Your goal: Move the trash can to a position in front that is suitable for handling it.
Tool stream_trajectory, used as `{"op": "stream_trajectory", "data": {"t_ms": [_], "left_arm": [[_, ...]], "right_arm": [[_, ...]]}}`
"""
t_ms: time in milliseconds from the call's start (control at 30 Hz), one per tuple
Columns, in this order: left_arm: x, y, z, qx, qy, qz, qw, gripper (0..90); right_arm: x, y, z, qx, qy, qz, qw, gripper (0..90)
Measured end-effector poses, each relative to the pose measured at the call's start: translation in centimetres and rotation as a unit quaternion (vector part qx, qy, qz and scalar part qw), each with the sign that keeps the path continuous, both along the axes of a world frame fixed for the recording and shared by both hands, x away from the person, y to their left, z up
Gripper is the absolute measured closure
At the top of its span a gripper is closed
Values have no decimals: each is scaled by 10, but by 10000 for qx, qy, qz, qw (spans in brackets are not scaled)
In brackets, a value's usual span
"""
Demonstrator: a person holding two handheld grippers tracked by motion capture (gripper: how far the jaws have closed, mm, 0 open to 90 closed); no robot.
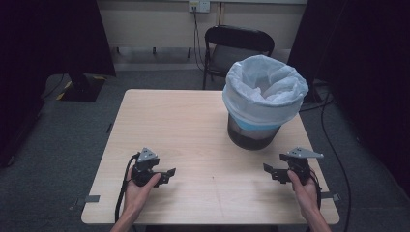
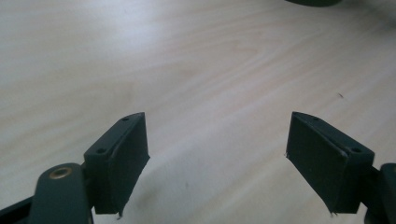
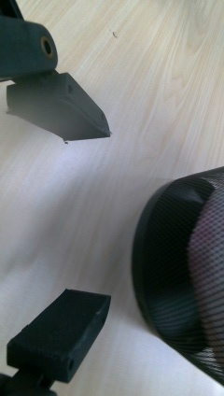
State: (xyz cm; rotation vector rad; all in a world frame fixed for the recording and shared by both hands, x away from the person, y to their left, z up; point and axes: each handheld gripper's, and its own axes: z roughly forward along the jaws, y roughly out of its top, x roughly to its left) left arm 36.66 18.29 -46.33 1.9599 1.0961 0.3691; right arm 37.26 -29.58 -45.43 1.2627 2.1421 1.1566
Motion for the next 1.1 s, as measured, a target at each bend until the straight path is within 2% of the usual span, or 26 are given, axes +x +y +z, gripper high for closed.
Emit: {"op": "stream_trajectory", "data": {"t_ms": [133,233,267,367,433,500,633,700,800,900,1000,1033,1100], "left_arm": [[11,-12,10,-84,-76,-28,9999,209],[22,-24,17,-183,-43,-169,9997,208],[27,-29,20,-154,-49,-227,9996,208],[41,-42,25,-284,-221,-205,9991,208],[53,-53,26,-273,-267,-170,9991,207],[63,-63,23,-256,-229,-142,9993,207],[84,-84,19,-420,-168,-151,9989,207],[92,-92,23,-515,-195,-254,9982,211],[104,-104,32,-532,-374,-238,9976,218],[123,-115,42,-650,-487,-158,9966,221],[137,-126,44,-673,-471,-131,9965,219],[143,-136,40,-655,-576,-98,9961,219],[146,-140,38,-584,-595,-140,9964,221]], "right_arm": [[9,2,12,-150,-165,-79,9997,159],[18,-1,18,26,-106,-112,9999,167],[21,-3,19,63,-100,-136,9998,168],[30,-8,24,33,-108,-197,9997,173],[35,-12,27,86,-99,-237,9996,177],[42,-17,32,220,-105,-298,9993,177],[51,-24,40,321,-257,-568,9975,179],[55,-26,38,364,-221,-597,9973,181],[64,-31,36,291,-147,-738,9967,186],[72,-36,37,173,-99,-824,9964,188],[84,-43,44,46,-137,-930,9956,188],[87,-45,45,36,-126,-973,9952,188],[91,-47,45,14,-114,-1031,9946,188]]}}
